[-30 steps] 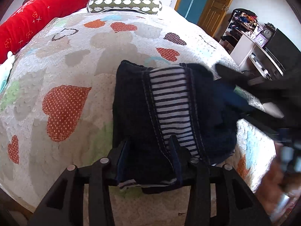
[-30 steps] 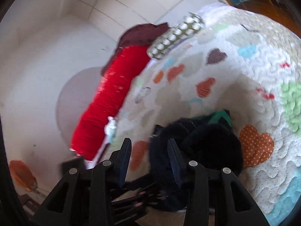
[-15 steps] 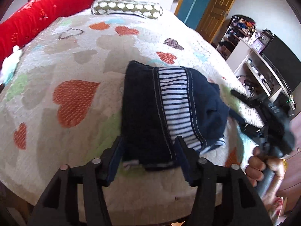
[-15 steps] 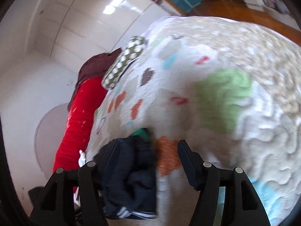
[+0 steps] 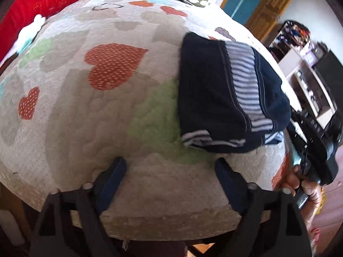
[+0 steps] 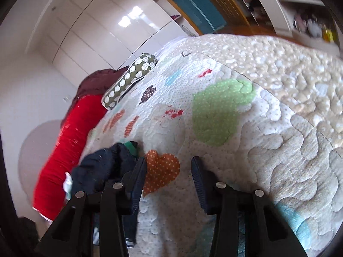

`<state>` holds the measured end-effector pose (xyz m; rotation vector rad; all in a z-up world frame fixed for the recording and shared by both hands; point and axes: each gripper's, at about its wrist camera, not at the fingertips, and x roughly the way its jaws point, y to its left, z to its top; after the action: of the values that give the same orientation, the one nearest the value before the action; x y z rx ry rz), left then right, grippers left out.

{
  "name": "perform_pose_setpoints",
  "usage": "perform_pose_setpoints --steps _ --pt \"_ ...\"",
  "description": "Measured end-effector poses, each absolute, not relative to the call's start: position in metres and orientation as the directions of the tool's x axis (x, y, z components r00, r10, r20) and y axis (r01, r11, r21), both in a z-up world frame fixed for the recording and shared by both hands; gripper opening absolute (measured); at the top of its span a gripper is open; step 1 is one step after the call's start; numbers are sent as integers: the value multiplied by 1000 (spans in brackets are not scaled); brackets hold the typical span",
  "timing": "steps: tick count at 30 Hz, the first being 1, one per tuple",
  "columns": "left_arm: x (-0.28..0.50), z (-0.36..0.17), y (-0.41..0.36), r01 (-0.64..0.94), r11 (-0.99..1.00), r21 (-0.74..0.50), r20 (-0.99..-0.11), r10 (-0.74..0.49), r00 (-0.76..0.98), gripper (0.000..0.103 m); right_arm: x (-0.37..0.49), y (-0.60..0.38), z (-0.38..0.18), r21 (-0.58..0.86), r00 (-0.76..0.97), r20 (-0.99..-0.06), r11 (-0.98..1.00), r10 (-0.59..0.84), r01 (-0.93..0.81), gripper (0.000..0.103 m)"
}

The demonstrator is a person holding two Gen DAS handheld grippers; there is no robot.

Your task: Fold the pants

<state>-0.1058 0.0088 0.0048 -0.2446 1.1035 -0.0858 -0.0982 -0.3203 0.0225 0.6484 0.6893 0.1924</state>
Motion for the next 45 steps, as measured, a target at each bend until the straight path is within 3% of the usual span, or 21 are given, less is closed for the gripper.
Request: perform_pose_setpoints --steps 2,4,15,45 --pt "-105 1 -2 -23 981 -193 -882 -163 441 100 -101 -317 23 587 770 -534 809 350 39 46" --pt "-104 -2 -10 -4 988 -153 -891 -136 433 103 -94 -311 20 575 774 -532 817 344 33 46" --pt "-106 -5 -17 9 995 -101 -896 -95 435 103 -95 -285 9 396 830 -502 918 241 -27 48" --pt "-114 -5 -28 16 998 -60 -890 -61 453 103 -107 -285 11 372 843 -483 927 238 -48 51"
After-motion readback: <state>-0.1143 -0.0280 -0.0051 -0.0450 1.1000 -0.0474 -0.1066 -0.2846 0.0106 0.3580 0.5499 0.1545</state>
